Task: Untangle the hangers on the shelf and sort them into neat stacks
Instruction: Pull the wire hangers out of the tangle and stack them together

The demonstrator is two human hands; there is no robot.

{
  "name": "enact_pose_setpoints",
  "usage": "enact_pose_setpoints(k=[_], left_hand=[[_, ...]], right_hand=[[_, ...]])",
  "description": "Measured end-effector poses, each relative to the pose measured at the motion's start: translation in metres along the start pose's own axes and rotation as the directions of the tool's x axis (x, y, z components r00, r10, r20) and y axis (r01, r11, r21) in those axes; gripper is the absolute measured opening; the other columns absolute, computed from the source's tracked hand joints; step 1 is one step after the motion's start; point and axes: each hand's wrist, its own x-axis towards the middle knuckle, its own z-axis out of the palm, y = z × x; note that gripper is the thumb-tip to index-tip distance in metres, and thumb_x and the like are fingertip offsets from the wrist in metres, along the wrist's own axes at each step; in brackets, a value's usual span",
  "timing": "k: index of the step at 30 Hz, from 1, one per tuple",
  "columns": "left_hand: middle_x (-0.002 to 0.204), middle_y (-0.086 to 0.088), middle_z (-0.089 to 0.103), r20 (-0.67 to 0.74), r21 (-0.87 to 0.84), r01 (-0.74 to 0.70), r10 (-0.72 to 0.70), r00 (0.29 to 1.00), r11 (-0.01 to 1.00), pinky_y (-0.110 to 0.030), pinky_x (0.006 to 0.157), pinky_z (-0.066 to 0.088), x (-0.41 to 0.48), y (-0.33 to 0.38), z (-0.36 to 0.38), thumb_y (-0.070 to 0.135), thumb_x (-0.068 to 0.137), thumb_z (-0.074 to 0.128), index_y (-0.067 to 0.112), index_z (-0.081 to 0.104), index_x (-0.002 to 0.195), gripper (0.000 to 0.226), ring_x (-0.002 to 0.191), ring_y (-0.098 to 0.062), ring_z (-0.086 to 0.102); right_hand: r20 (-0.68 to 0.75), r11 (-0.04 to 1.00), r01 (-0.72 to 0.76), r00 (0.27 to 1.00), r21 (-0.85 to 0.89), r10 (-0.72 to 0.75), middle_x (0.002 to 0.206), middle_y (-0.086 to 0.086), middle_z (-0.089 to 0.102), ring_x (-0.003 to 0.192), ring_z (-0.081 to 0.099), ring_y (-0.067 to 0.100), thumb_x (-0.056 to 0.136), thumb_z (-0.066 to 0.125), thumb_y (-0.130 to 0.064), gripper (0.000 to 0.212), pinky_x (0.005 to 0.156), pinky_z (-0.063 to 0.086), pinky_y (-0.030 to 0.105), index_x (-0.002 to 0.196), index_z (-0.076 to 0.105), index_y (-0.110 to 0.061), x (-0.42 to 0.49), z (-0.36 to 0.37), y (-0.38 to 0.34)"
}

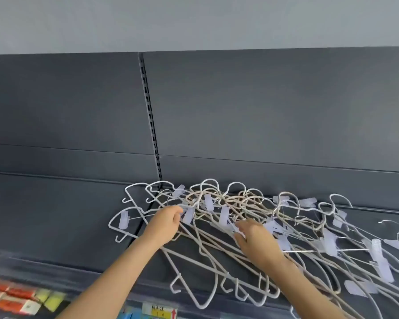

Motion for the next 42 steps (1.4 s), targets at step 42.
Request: enact_pose_setpoints(k=[42], left_hand=[[0.115,-0.002,0.06,-0.307,0.178,-0.004,0.059,0.95,0.984,-0.037,0.087,0.036,0.051,0.01,-0.008,0.038,0.094,0.039,0.014,0.066,0.102,0.037,0.105,-0.027,0.045]], right_hand=[[-0.053,0.943,0.026,0.999,0.332,-0.008,0.068,0.02,0.058,0.057,0.038,0.018,0.089,0.047,-0.01,0.02,0.057,0.036,0.033,0.079,0.059,0.002,0.052,0.028,-0.063]])
